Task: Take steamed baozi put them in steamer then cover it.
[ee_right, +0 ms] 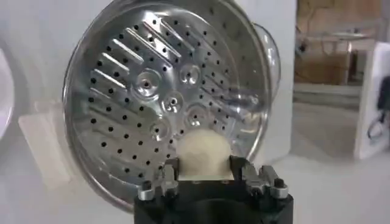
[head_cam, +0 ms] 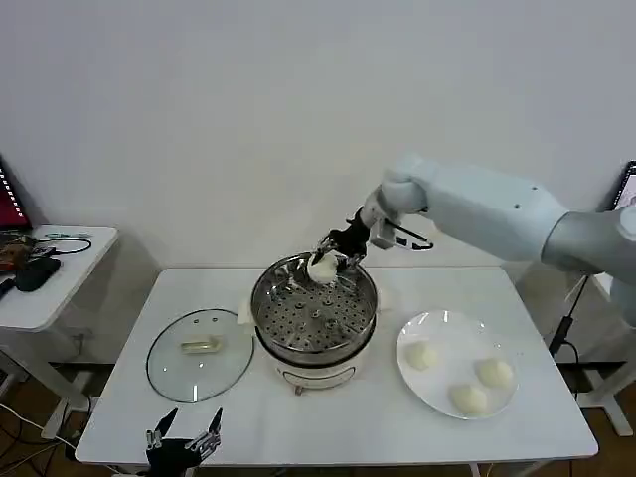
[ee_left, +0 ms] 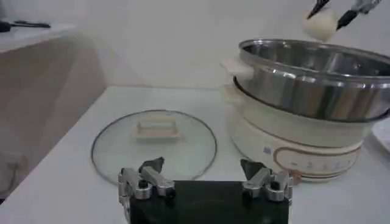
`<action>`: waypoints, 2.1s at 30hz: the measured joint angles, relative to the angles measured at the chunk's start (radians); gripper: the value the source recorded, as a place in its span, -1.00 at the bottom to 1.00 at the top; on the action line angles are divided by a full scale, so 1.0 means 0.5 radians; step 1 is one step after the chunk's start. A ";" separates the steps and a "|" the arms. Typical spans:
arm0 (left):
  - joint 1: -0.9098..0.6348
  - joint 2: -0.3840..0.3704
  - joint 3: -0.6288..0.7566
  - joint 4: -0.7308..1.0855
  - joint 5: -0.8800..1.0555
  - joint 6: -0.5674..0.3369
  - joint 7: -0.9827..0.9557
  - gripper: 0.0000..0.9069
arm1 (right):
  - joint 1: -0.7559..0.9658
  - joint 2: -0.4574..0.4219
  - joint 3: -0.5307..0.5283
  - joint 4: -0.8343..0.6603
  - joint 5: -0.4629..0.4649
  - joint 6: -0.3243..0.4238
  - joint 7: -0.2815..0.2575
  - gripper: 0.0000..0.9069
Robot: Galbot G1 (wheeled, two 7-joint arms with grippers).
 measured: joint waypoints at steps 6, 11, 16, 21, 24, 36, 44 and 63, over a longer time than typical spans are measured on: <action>-0.004 0.000 0.000 -0.019 0.001 0.005 -0.004 1.00 | -0.050 0.053 0.013 -0.043 -0.127 0.021 0.026 0.24; -0.005 -0.006 0.004 -0.018 0.001 0.006 -0.005 1.00 | -0.094 0.092 0.022 -0.083 -0.205 0.032 0.041 0.24; -0.001 -0.006 0.017 -0.017 0.003 0.006 -0.005 1.00 | -0.133 0.124 0.033 -0.123 -0.268 0.039 0.048 0.24; -0.003 -0.003 0.016 -0.026 0.003 0.007 -0.005 1.00 | -0.167 0.147 0.039 -0.165 -0.309 0.042 0.050 0.24; -0.004 -0.001 0.016 -0.034 0.003 0.008 -0.003 1.00 | -0.182 0.160 0.045 -0.183 -0.325 0.042 0.053 0.24; -0.008 -0.001 0.023 -0.039 0.003 0.010 -0.002 1.00 | -0.225 0.184 0.045 -0.217 -0.366 0.042 0.060 1.00; -0.008 -0.003 0.032 -0.039 0.002 0.010 -0.001 1.00 | -0.215 0.168 0.046 -0.215 -0.372 0.042 0.064 1.00; 0.010 -0.016 0.042 -0.058 0.013 0.010 -0.002 1.00 | -0.033 0.015 -0.036 -0.026 -0.178 -0.010 0.069 1.00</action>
